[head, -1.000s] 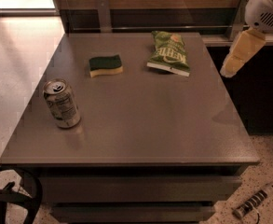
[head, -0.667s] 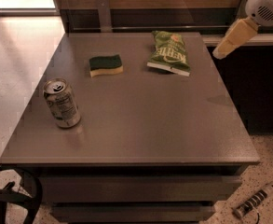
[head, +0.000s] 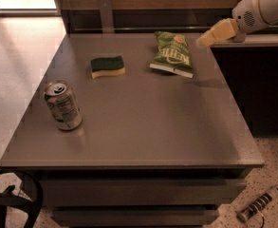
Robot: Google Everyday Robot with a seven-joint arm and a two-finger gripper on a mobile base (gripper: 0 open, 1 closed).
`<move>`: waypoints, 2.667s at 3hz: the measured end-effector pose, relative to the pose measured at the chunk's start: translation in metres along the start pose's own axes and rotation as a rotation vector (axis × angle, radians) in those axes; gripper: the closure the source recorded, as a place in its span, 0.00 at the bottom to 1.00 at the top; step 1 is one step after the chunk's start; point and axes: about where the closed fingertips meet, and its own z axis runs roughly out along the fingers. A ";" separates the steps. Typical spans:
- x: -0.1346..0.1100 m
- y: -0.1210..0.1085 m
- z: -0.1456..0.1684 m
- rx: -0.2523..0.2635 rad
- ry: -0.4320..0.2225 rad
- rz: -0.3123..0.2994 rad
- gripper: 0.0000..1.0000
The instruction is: Move green jalapeno chip bag near 7up can
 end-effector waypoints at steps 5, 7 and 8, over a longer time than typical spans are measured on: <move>0.005 0.026 0.089 -0.071 -0.039 0.033 0.00; -0.009 0.029 0.142 -0.093 -0.142 -0.005 0.00; -0.010 0.034 0.165 -0.112 -0.158 -0.004 0.02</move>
Offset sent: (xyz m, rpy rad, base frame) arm 0.0058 0.0016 -0.0013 0.0338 0.0019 0.0052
